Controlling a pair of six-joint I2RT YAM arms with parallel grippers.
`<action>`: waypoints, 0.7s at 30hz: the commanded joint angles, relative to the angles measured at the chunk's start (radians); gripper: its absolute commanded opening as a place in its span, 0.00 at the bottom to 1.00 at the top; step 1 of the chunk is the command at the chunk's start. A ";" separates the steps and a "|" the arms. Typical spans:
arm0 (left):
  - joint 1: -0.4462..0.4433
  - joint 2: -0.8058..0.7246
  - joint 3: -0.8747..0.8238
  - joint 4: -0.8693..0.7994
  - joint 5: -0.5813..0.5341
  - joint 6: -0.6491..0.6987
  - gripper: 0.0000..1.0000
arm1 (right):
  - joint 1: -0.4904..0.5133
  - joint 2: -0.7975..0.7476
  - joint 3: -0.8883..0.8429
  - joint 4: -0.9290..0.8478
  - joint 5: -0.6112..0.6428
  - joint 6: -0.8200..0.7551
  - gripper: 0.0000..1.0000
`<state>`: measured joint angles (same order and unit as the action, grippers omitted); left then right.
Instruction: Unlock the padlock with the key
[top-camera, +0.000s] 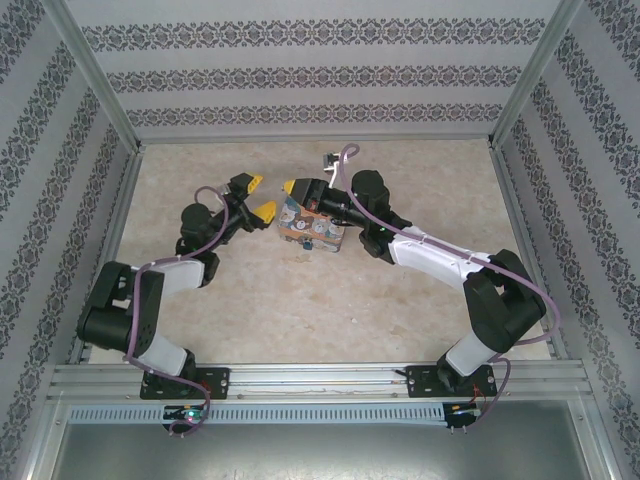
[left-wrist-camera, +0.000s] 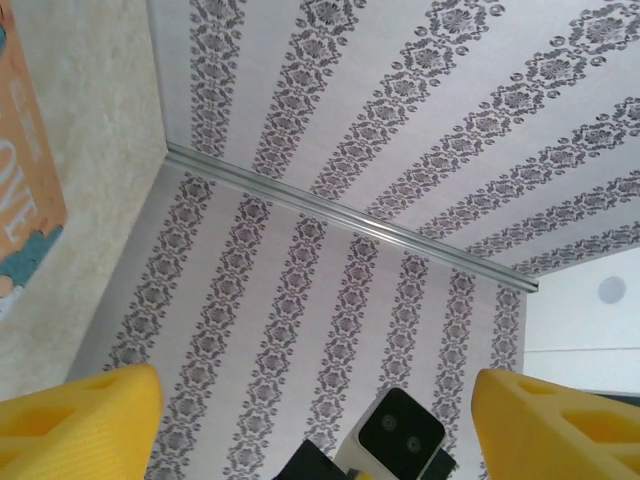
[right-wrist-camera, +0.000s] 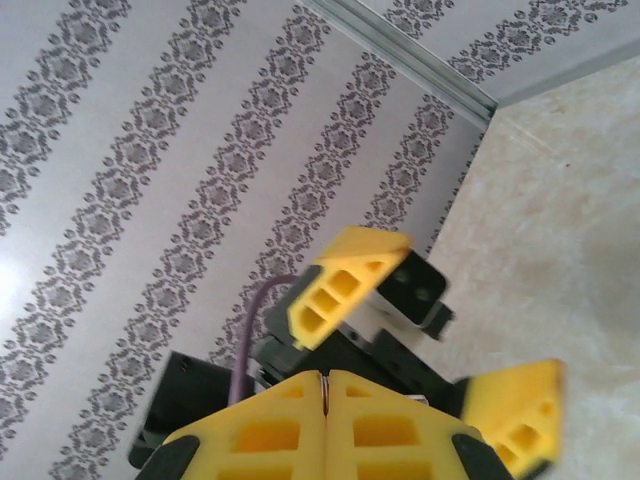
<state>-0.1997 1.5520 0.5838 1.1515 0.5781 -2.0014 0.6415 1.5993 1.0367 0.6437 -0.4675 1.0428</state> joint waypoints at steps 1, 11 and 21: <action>-0.053 0.050 0.057 0.213 -0.120 -0.188 0.79 | 0.007 0.005 -0.023 0.097 0.026 0.052 0.00; -0.129 0.082 0.069 0.240 -0.219 -0.250 0.76 | 0.015 0.044 -0.055 0.146 0.065 0.072 0.00; -0.164 0.071 0.094 0.217 -0.224 -0.253 0.73 | 0.026 0.127 -0.005 0.191 0.047 0.106 0.00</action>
<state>-0.3481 1.6375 0.6510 1.3098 0.3714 -2.0773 0.6525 1.7000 0.9997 0.7696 -0.4236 1.1282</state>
